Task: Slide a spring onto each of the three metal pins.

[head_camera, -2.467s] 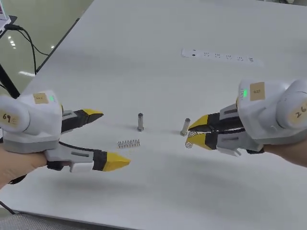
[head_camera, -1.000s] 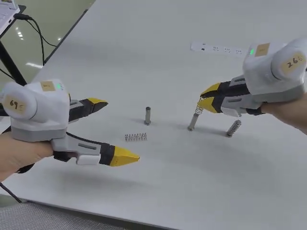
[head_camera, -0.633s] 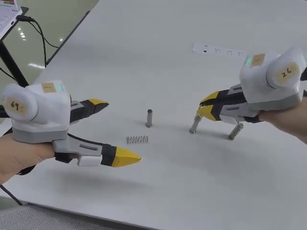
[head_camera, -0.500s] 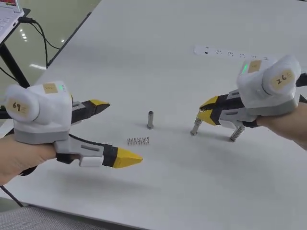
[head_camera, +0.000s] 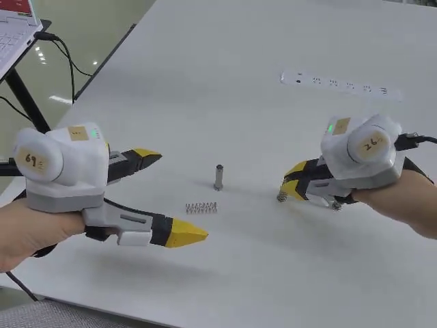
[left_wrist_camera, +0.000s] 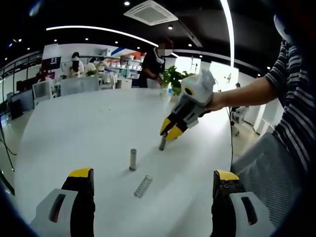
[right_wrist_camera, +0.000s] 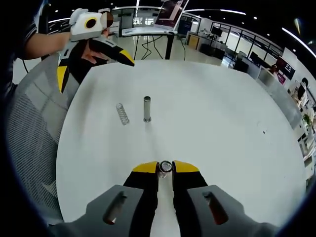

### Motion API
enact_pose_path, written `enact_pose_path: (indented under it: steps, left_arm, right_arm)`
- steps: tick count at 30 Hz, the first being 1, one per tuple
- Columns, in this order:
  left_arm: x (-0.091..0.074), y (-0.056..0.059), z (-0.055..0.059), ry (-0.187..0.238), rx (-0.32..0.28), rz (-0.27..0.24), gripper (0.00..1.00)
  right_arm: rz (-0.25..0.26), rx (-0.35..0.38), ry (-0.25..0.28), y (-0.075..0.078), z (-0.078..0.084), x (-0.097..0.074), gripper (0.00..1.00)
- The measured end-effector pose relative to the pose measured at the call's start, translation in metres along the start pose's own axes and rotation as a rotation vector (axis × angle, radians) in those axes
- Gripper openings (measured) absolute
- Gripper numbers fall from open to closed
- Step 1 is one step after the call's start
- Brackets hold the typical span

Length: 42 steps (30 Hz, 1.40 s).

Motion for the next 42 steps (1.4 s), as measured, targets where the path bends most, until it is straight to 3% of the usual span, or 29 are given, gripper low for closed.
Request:
enact_pose_path:
  steps: [1, 13, 22, 30, 35, 42]
  left_arm:
    - [0.0, 0.0, 0.0, 0.0, 0.0, -0.001, 0.98]
    - [0.002, 0.004, 0.0, -0.004, -0.003, 0.006, 0.98]
    - [0.0, 0.004, 0.0, -0.005, -0.005, 0.004, 0.98]
    - [-0.001, 0.003, -0.001, -0.002, -0.008, 0.006, 0.98]
    - [-0.001, 0.004, -0.002, -0.001, -0.006, 0.006, 0.98]
    - [0.0, 0.006, -0.001, -0.001, -0.007, 0.007, 0.98]
  right_arm:
    - [0.007, 0.012, 0.024, 0.001, -0.003, -0.001, 0.08]
    - [0.02, 0.085, 0.027, 0.003, -0.001, -0.003, 0.09]
    - [0.043, 0.135, 0.051, 0.007, -0.001, -0.008, 0.16]
    - [0.048, 0.235, 0.116, 0.006, -0.011, -0.02, 0.25]
    - [0.041, 0.245, 0.131, 0.002, -0.012, -0.026, 0.25]
    - [0.02, 0.328, 0.195, -0.007, -0.018, -0.037, 0.27]
Point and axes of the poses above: the centre of the closed fingertips' face, and the gripper's own axes: x roughly forward along the fingers, y roughly to its right, z roughly out of its underside, the point moved 3 cm from there along -x, roughly backward along the fingers, and after that the axes turned 6 degrees about x, right-handed, at the moved point
